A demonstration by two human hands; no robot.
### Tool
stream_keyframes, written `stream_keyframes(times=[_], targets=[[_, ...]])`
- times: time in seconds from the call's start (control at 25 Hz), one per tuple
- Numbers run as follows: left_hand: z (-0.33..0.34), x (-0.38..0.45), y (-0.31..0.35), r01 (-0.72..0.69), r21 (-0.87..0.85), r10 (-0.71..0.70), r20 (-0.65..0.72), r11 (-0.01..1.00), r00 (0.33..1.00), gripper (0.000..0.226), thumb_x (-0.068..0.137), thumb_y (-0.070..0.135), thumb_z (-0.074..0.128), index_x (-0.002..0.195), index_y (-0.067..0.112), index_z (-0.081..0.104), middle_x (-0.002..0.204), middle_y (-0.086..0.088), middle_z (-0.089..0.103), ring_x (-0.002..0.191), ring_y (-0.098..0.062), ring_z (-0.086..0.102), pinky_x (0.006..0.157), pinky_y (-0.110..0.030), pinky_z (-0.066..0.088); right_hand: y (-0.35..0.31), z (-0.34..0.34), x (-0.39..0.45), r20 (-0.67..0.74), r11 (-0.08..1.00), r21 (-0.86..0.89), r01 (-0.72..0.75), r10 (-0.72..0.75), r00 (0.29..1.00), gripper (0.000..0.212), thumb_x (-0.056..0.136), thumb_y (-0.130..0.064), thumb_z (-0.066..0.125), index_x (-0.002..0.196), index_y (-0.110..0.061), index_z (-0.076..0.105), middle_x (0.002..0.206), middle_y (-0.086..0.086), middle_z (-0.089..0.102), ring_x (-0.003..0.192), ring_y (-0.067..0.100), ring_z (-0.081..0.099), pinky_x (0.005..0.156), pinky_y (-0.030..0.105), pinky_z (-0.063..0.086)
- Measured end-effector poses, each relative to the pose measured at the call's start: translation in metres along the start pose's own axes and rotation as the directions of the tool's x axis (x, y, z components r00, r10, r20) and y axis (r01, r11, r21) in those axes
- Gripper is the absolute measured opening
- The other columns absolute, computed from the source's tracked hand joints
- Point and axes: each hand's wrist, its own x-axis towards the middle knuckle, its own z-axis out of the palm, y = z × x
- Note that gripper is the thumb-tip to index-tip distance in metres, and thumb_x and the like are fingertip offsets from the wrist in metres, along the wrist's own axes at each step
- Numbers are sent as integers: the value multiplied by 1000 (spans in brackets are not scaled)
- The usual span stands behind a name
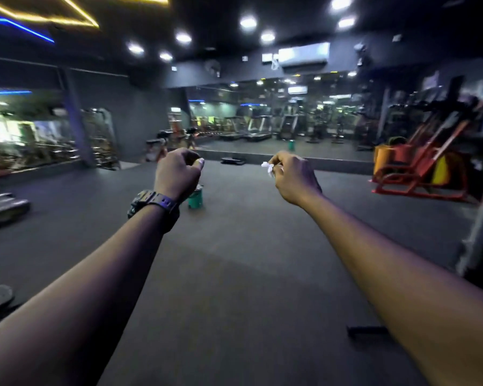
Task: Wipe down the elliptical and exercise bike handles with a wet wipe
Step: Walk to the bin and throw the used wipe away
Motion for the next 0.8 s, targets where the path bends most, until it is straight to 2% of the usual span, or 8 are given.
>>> stream_keyframes(times=[0.16, 0.28, 0.44, 0.64, 0.72, 0.8], targets=[[-8, 68, -72, 103, -4, -103, -89, 995, 991, 16, 89, 30, 64, 98, 20, 73, 92, -7, 74, 91, -25, 69, 86, -38, 54, -23, 89, 68, 64, 997, 72, -6, 1, 998, 14, 92, -23, 57, 102, -21, 67, 104, 12, 68, 90, 33, 66, 73, 34, 52], [12, 103, -113, 143, -4, -143, -108, 990, 984, 12, 88, 31, 64, 94, 23, 71, 92, -7, 74, 91, -25, 69, 87, -39, 54, -16, 140, 110, 121, 996, 82, -16, 5, 993, 16, 90, -21, 63, 101, -22, 74, 103, 8, 72, 93, 28, 66, 72, 26, 45], [65, 158, -162, 193, 11, -190, -119, 981, 974, 13, 86, 33, 65, 92, 23, 72, 92, -5, 75, 89, -26, 70, 87, -40, 55, 17, 211, 180, 193, 991, 118, -56, 33, 981, 18, 84, -24, 72, 100, -21, 77, 106, 6, 73, 93, 22, 65, 74, 22, 42], [144, 253, -203, 216, 24, -209, -174, 976, 962, 22, 84, 39, 63, 97, 23, 73, 94, -2, 75, 90, -24, 71, 88, -40, 55, 73, 287, 290, 214, 980, 196, -33, -10, 977, 23, 80, -36, 71, 95, -20, 77, 101, 0, 73, 87, 16, 63, 72, 23, 44], [177, 304, -216, 236, 25, -227, -183, 971, 956, 30, 78, 48, 59, 93, 26, 71, 92, 0, 75, 88, -24, 71, 86, -42, 56, 91, 317, 347, 239, 982, 189, 4, -50, 970, 24, 81, -35, 75, 99, -20, 77, 103, 1, 73, 90, 15, 62, 73, 22, 43], [209, 355, -236, 257, -12, -254, -185, 966, 949, 28, 74, 53, 56, 84, 31, 69, 89, 2, 74, 86, -23, 71, 84, -46, 57, 108, 352, 402, 229, 984, 179, 19, -61, 971, 17, 84, -26, 74, 100, -22, 77, 105, 3, 73, 93, 17, 63, 74, 21, 41]])
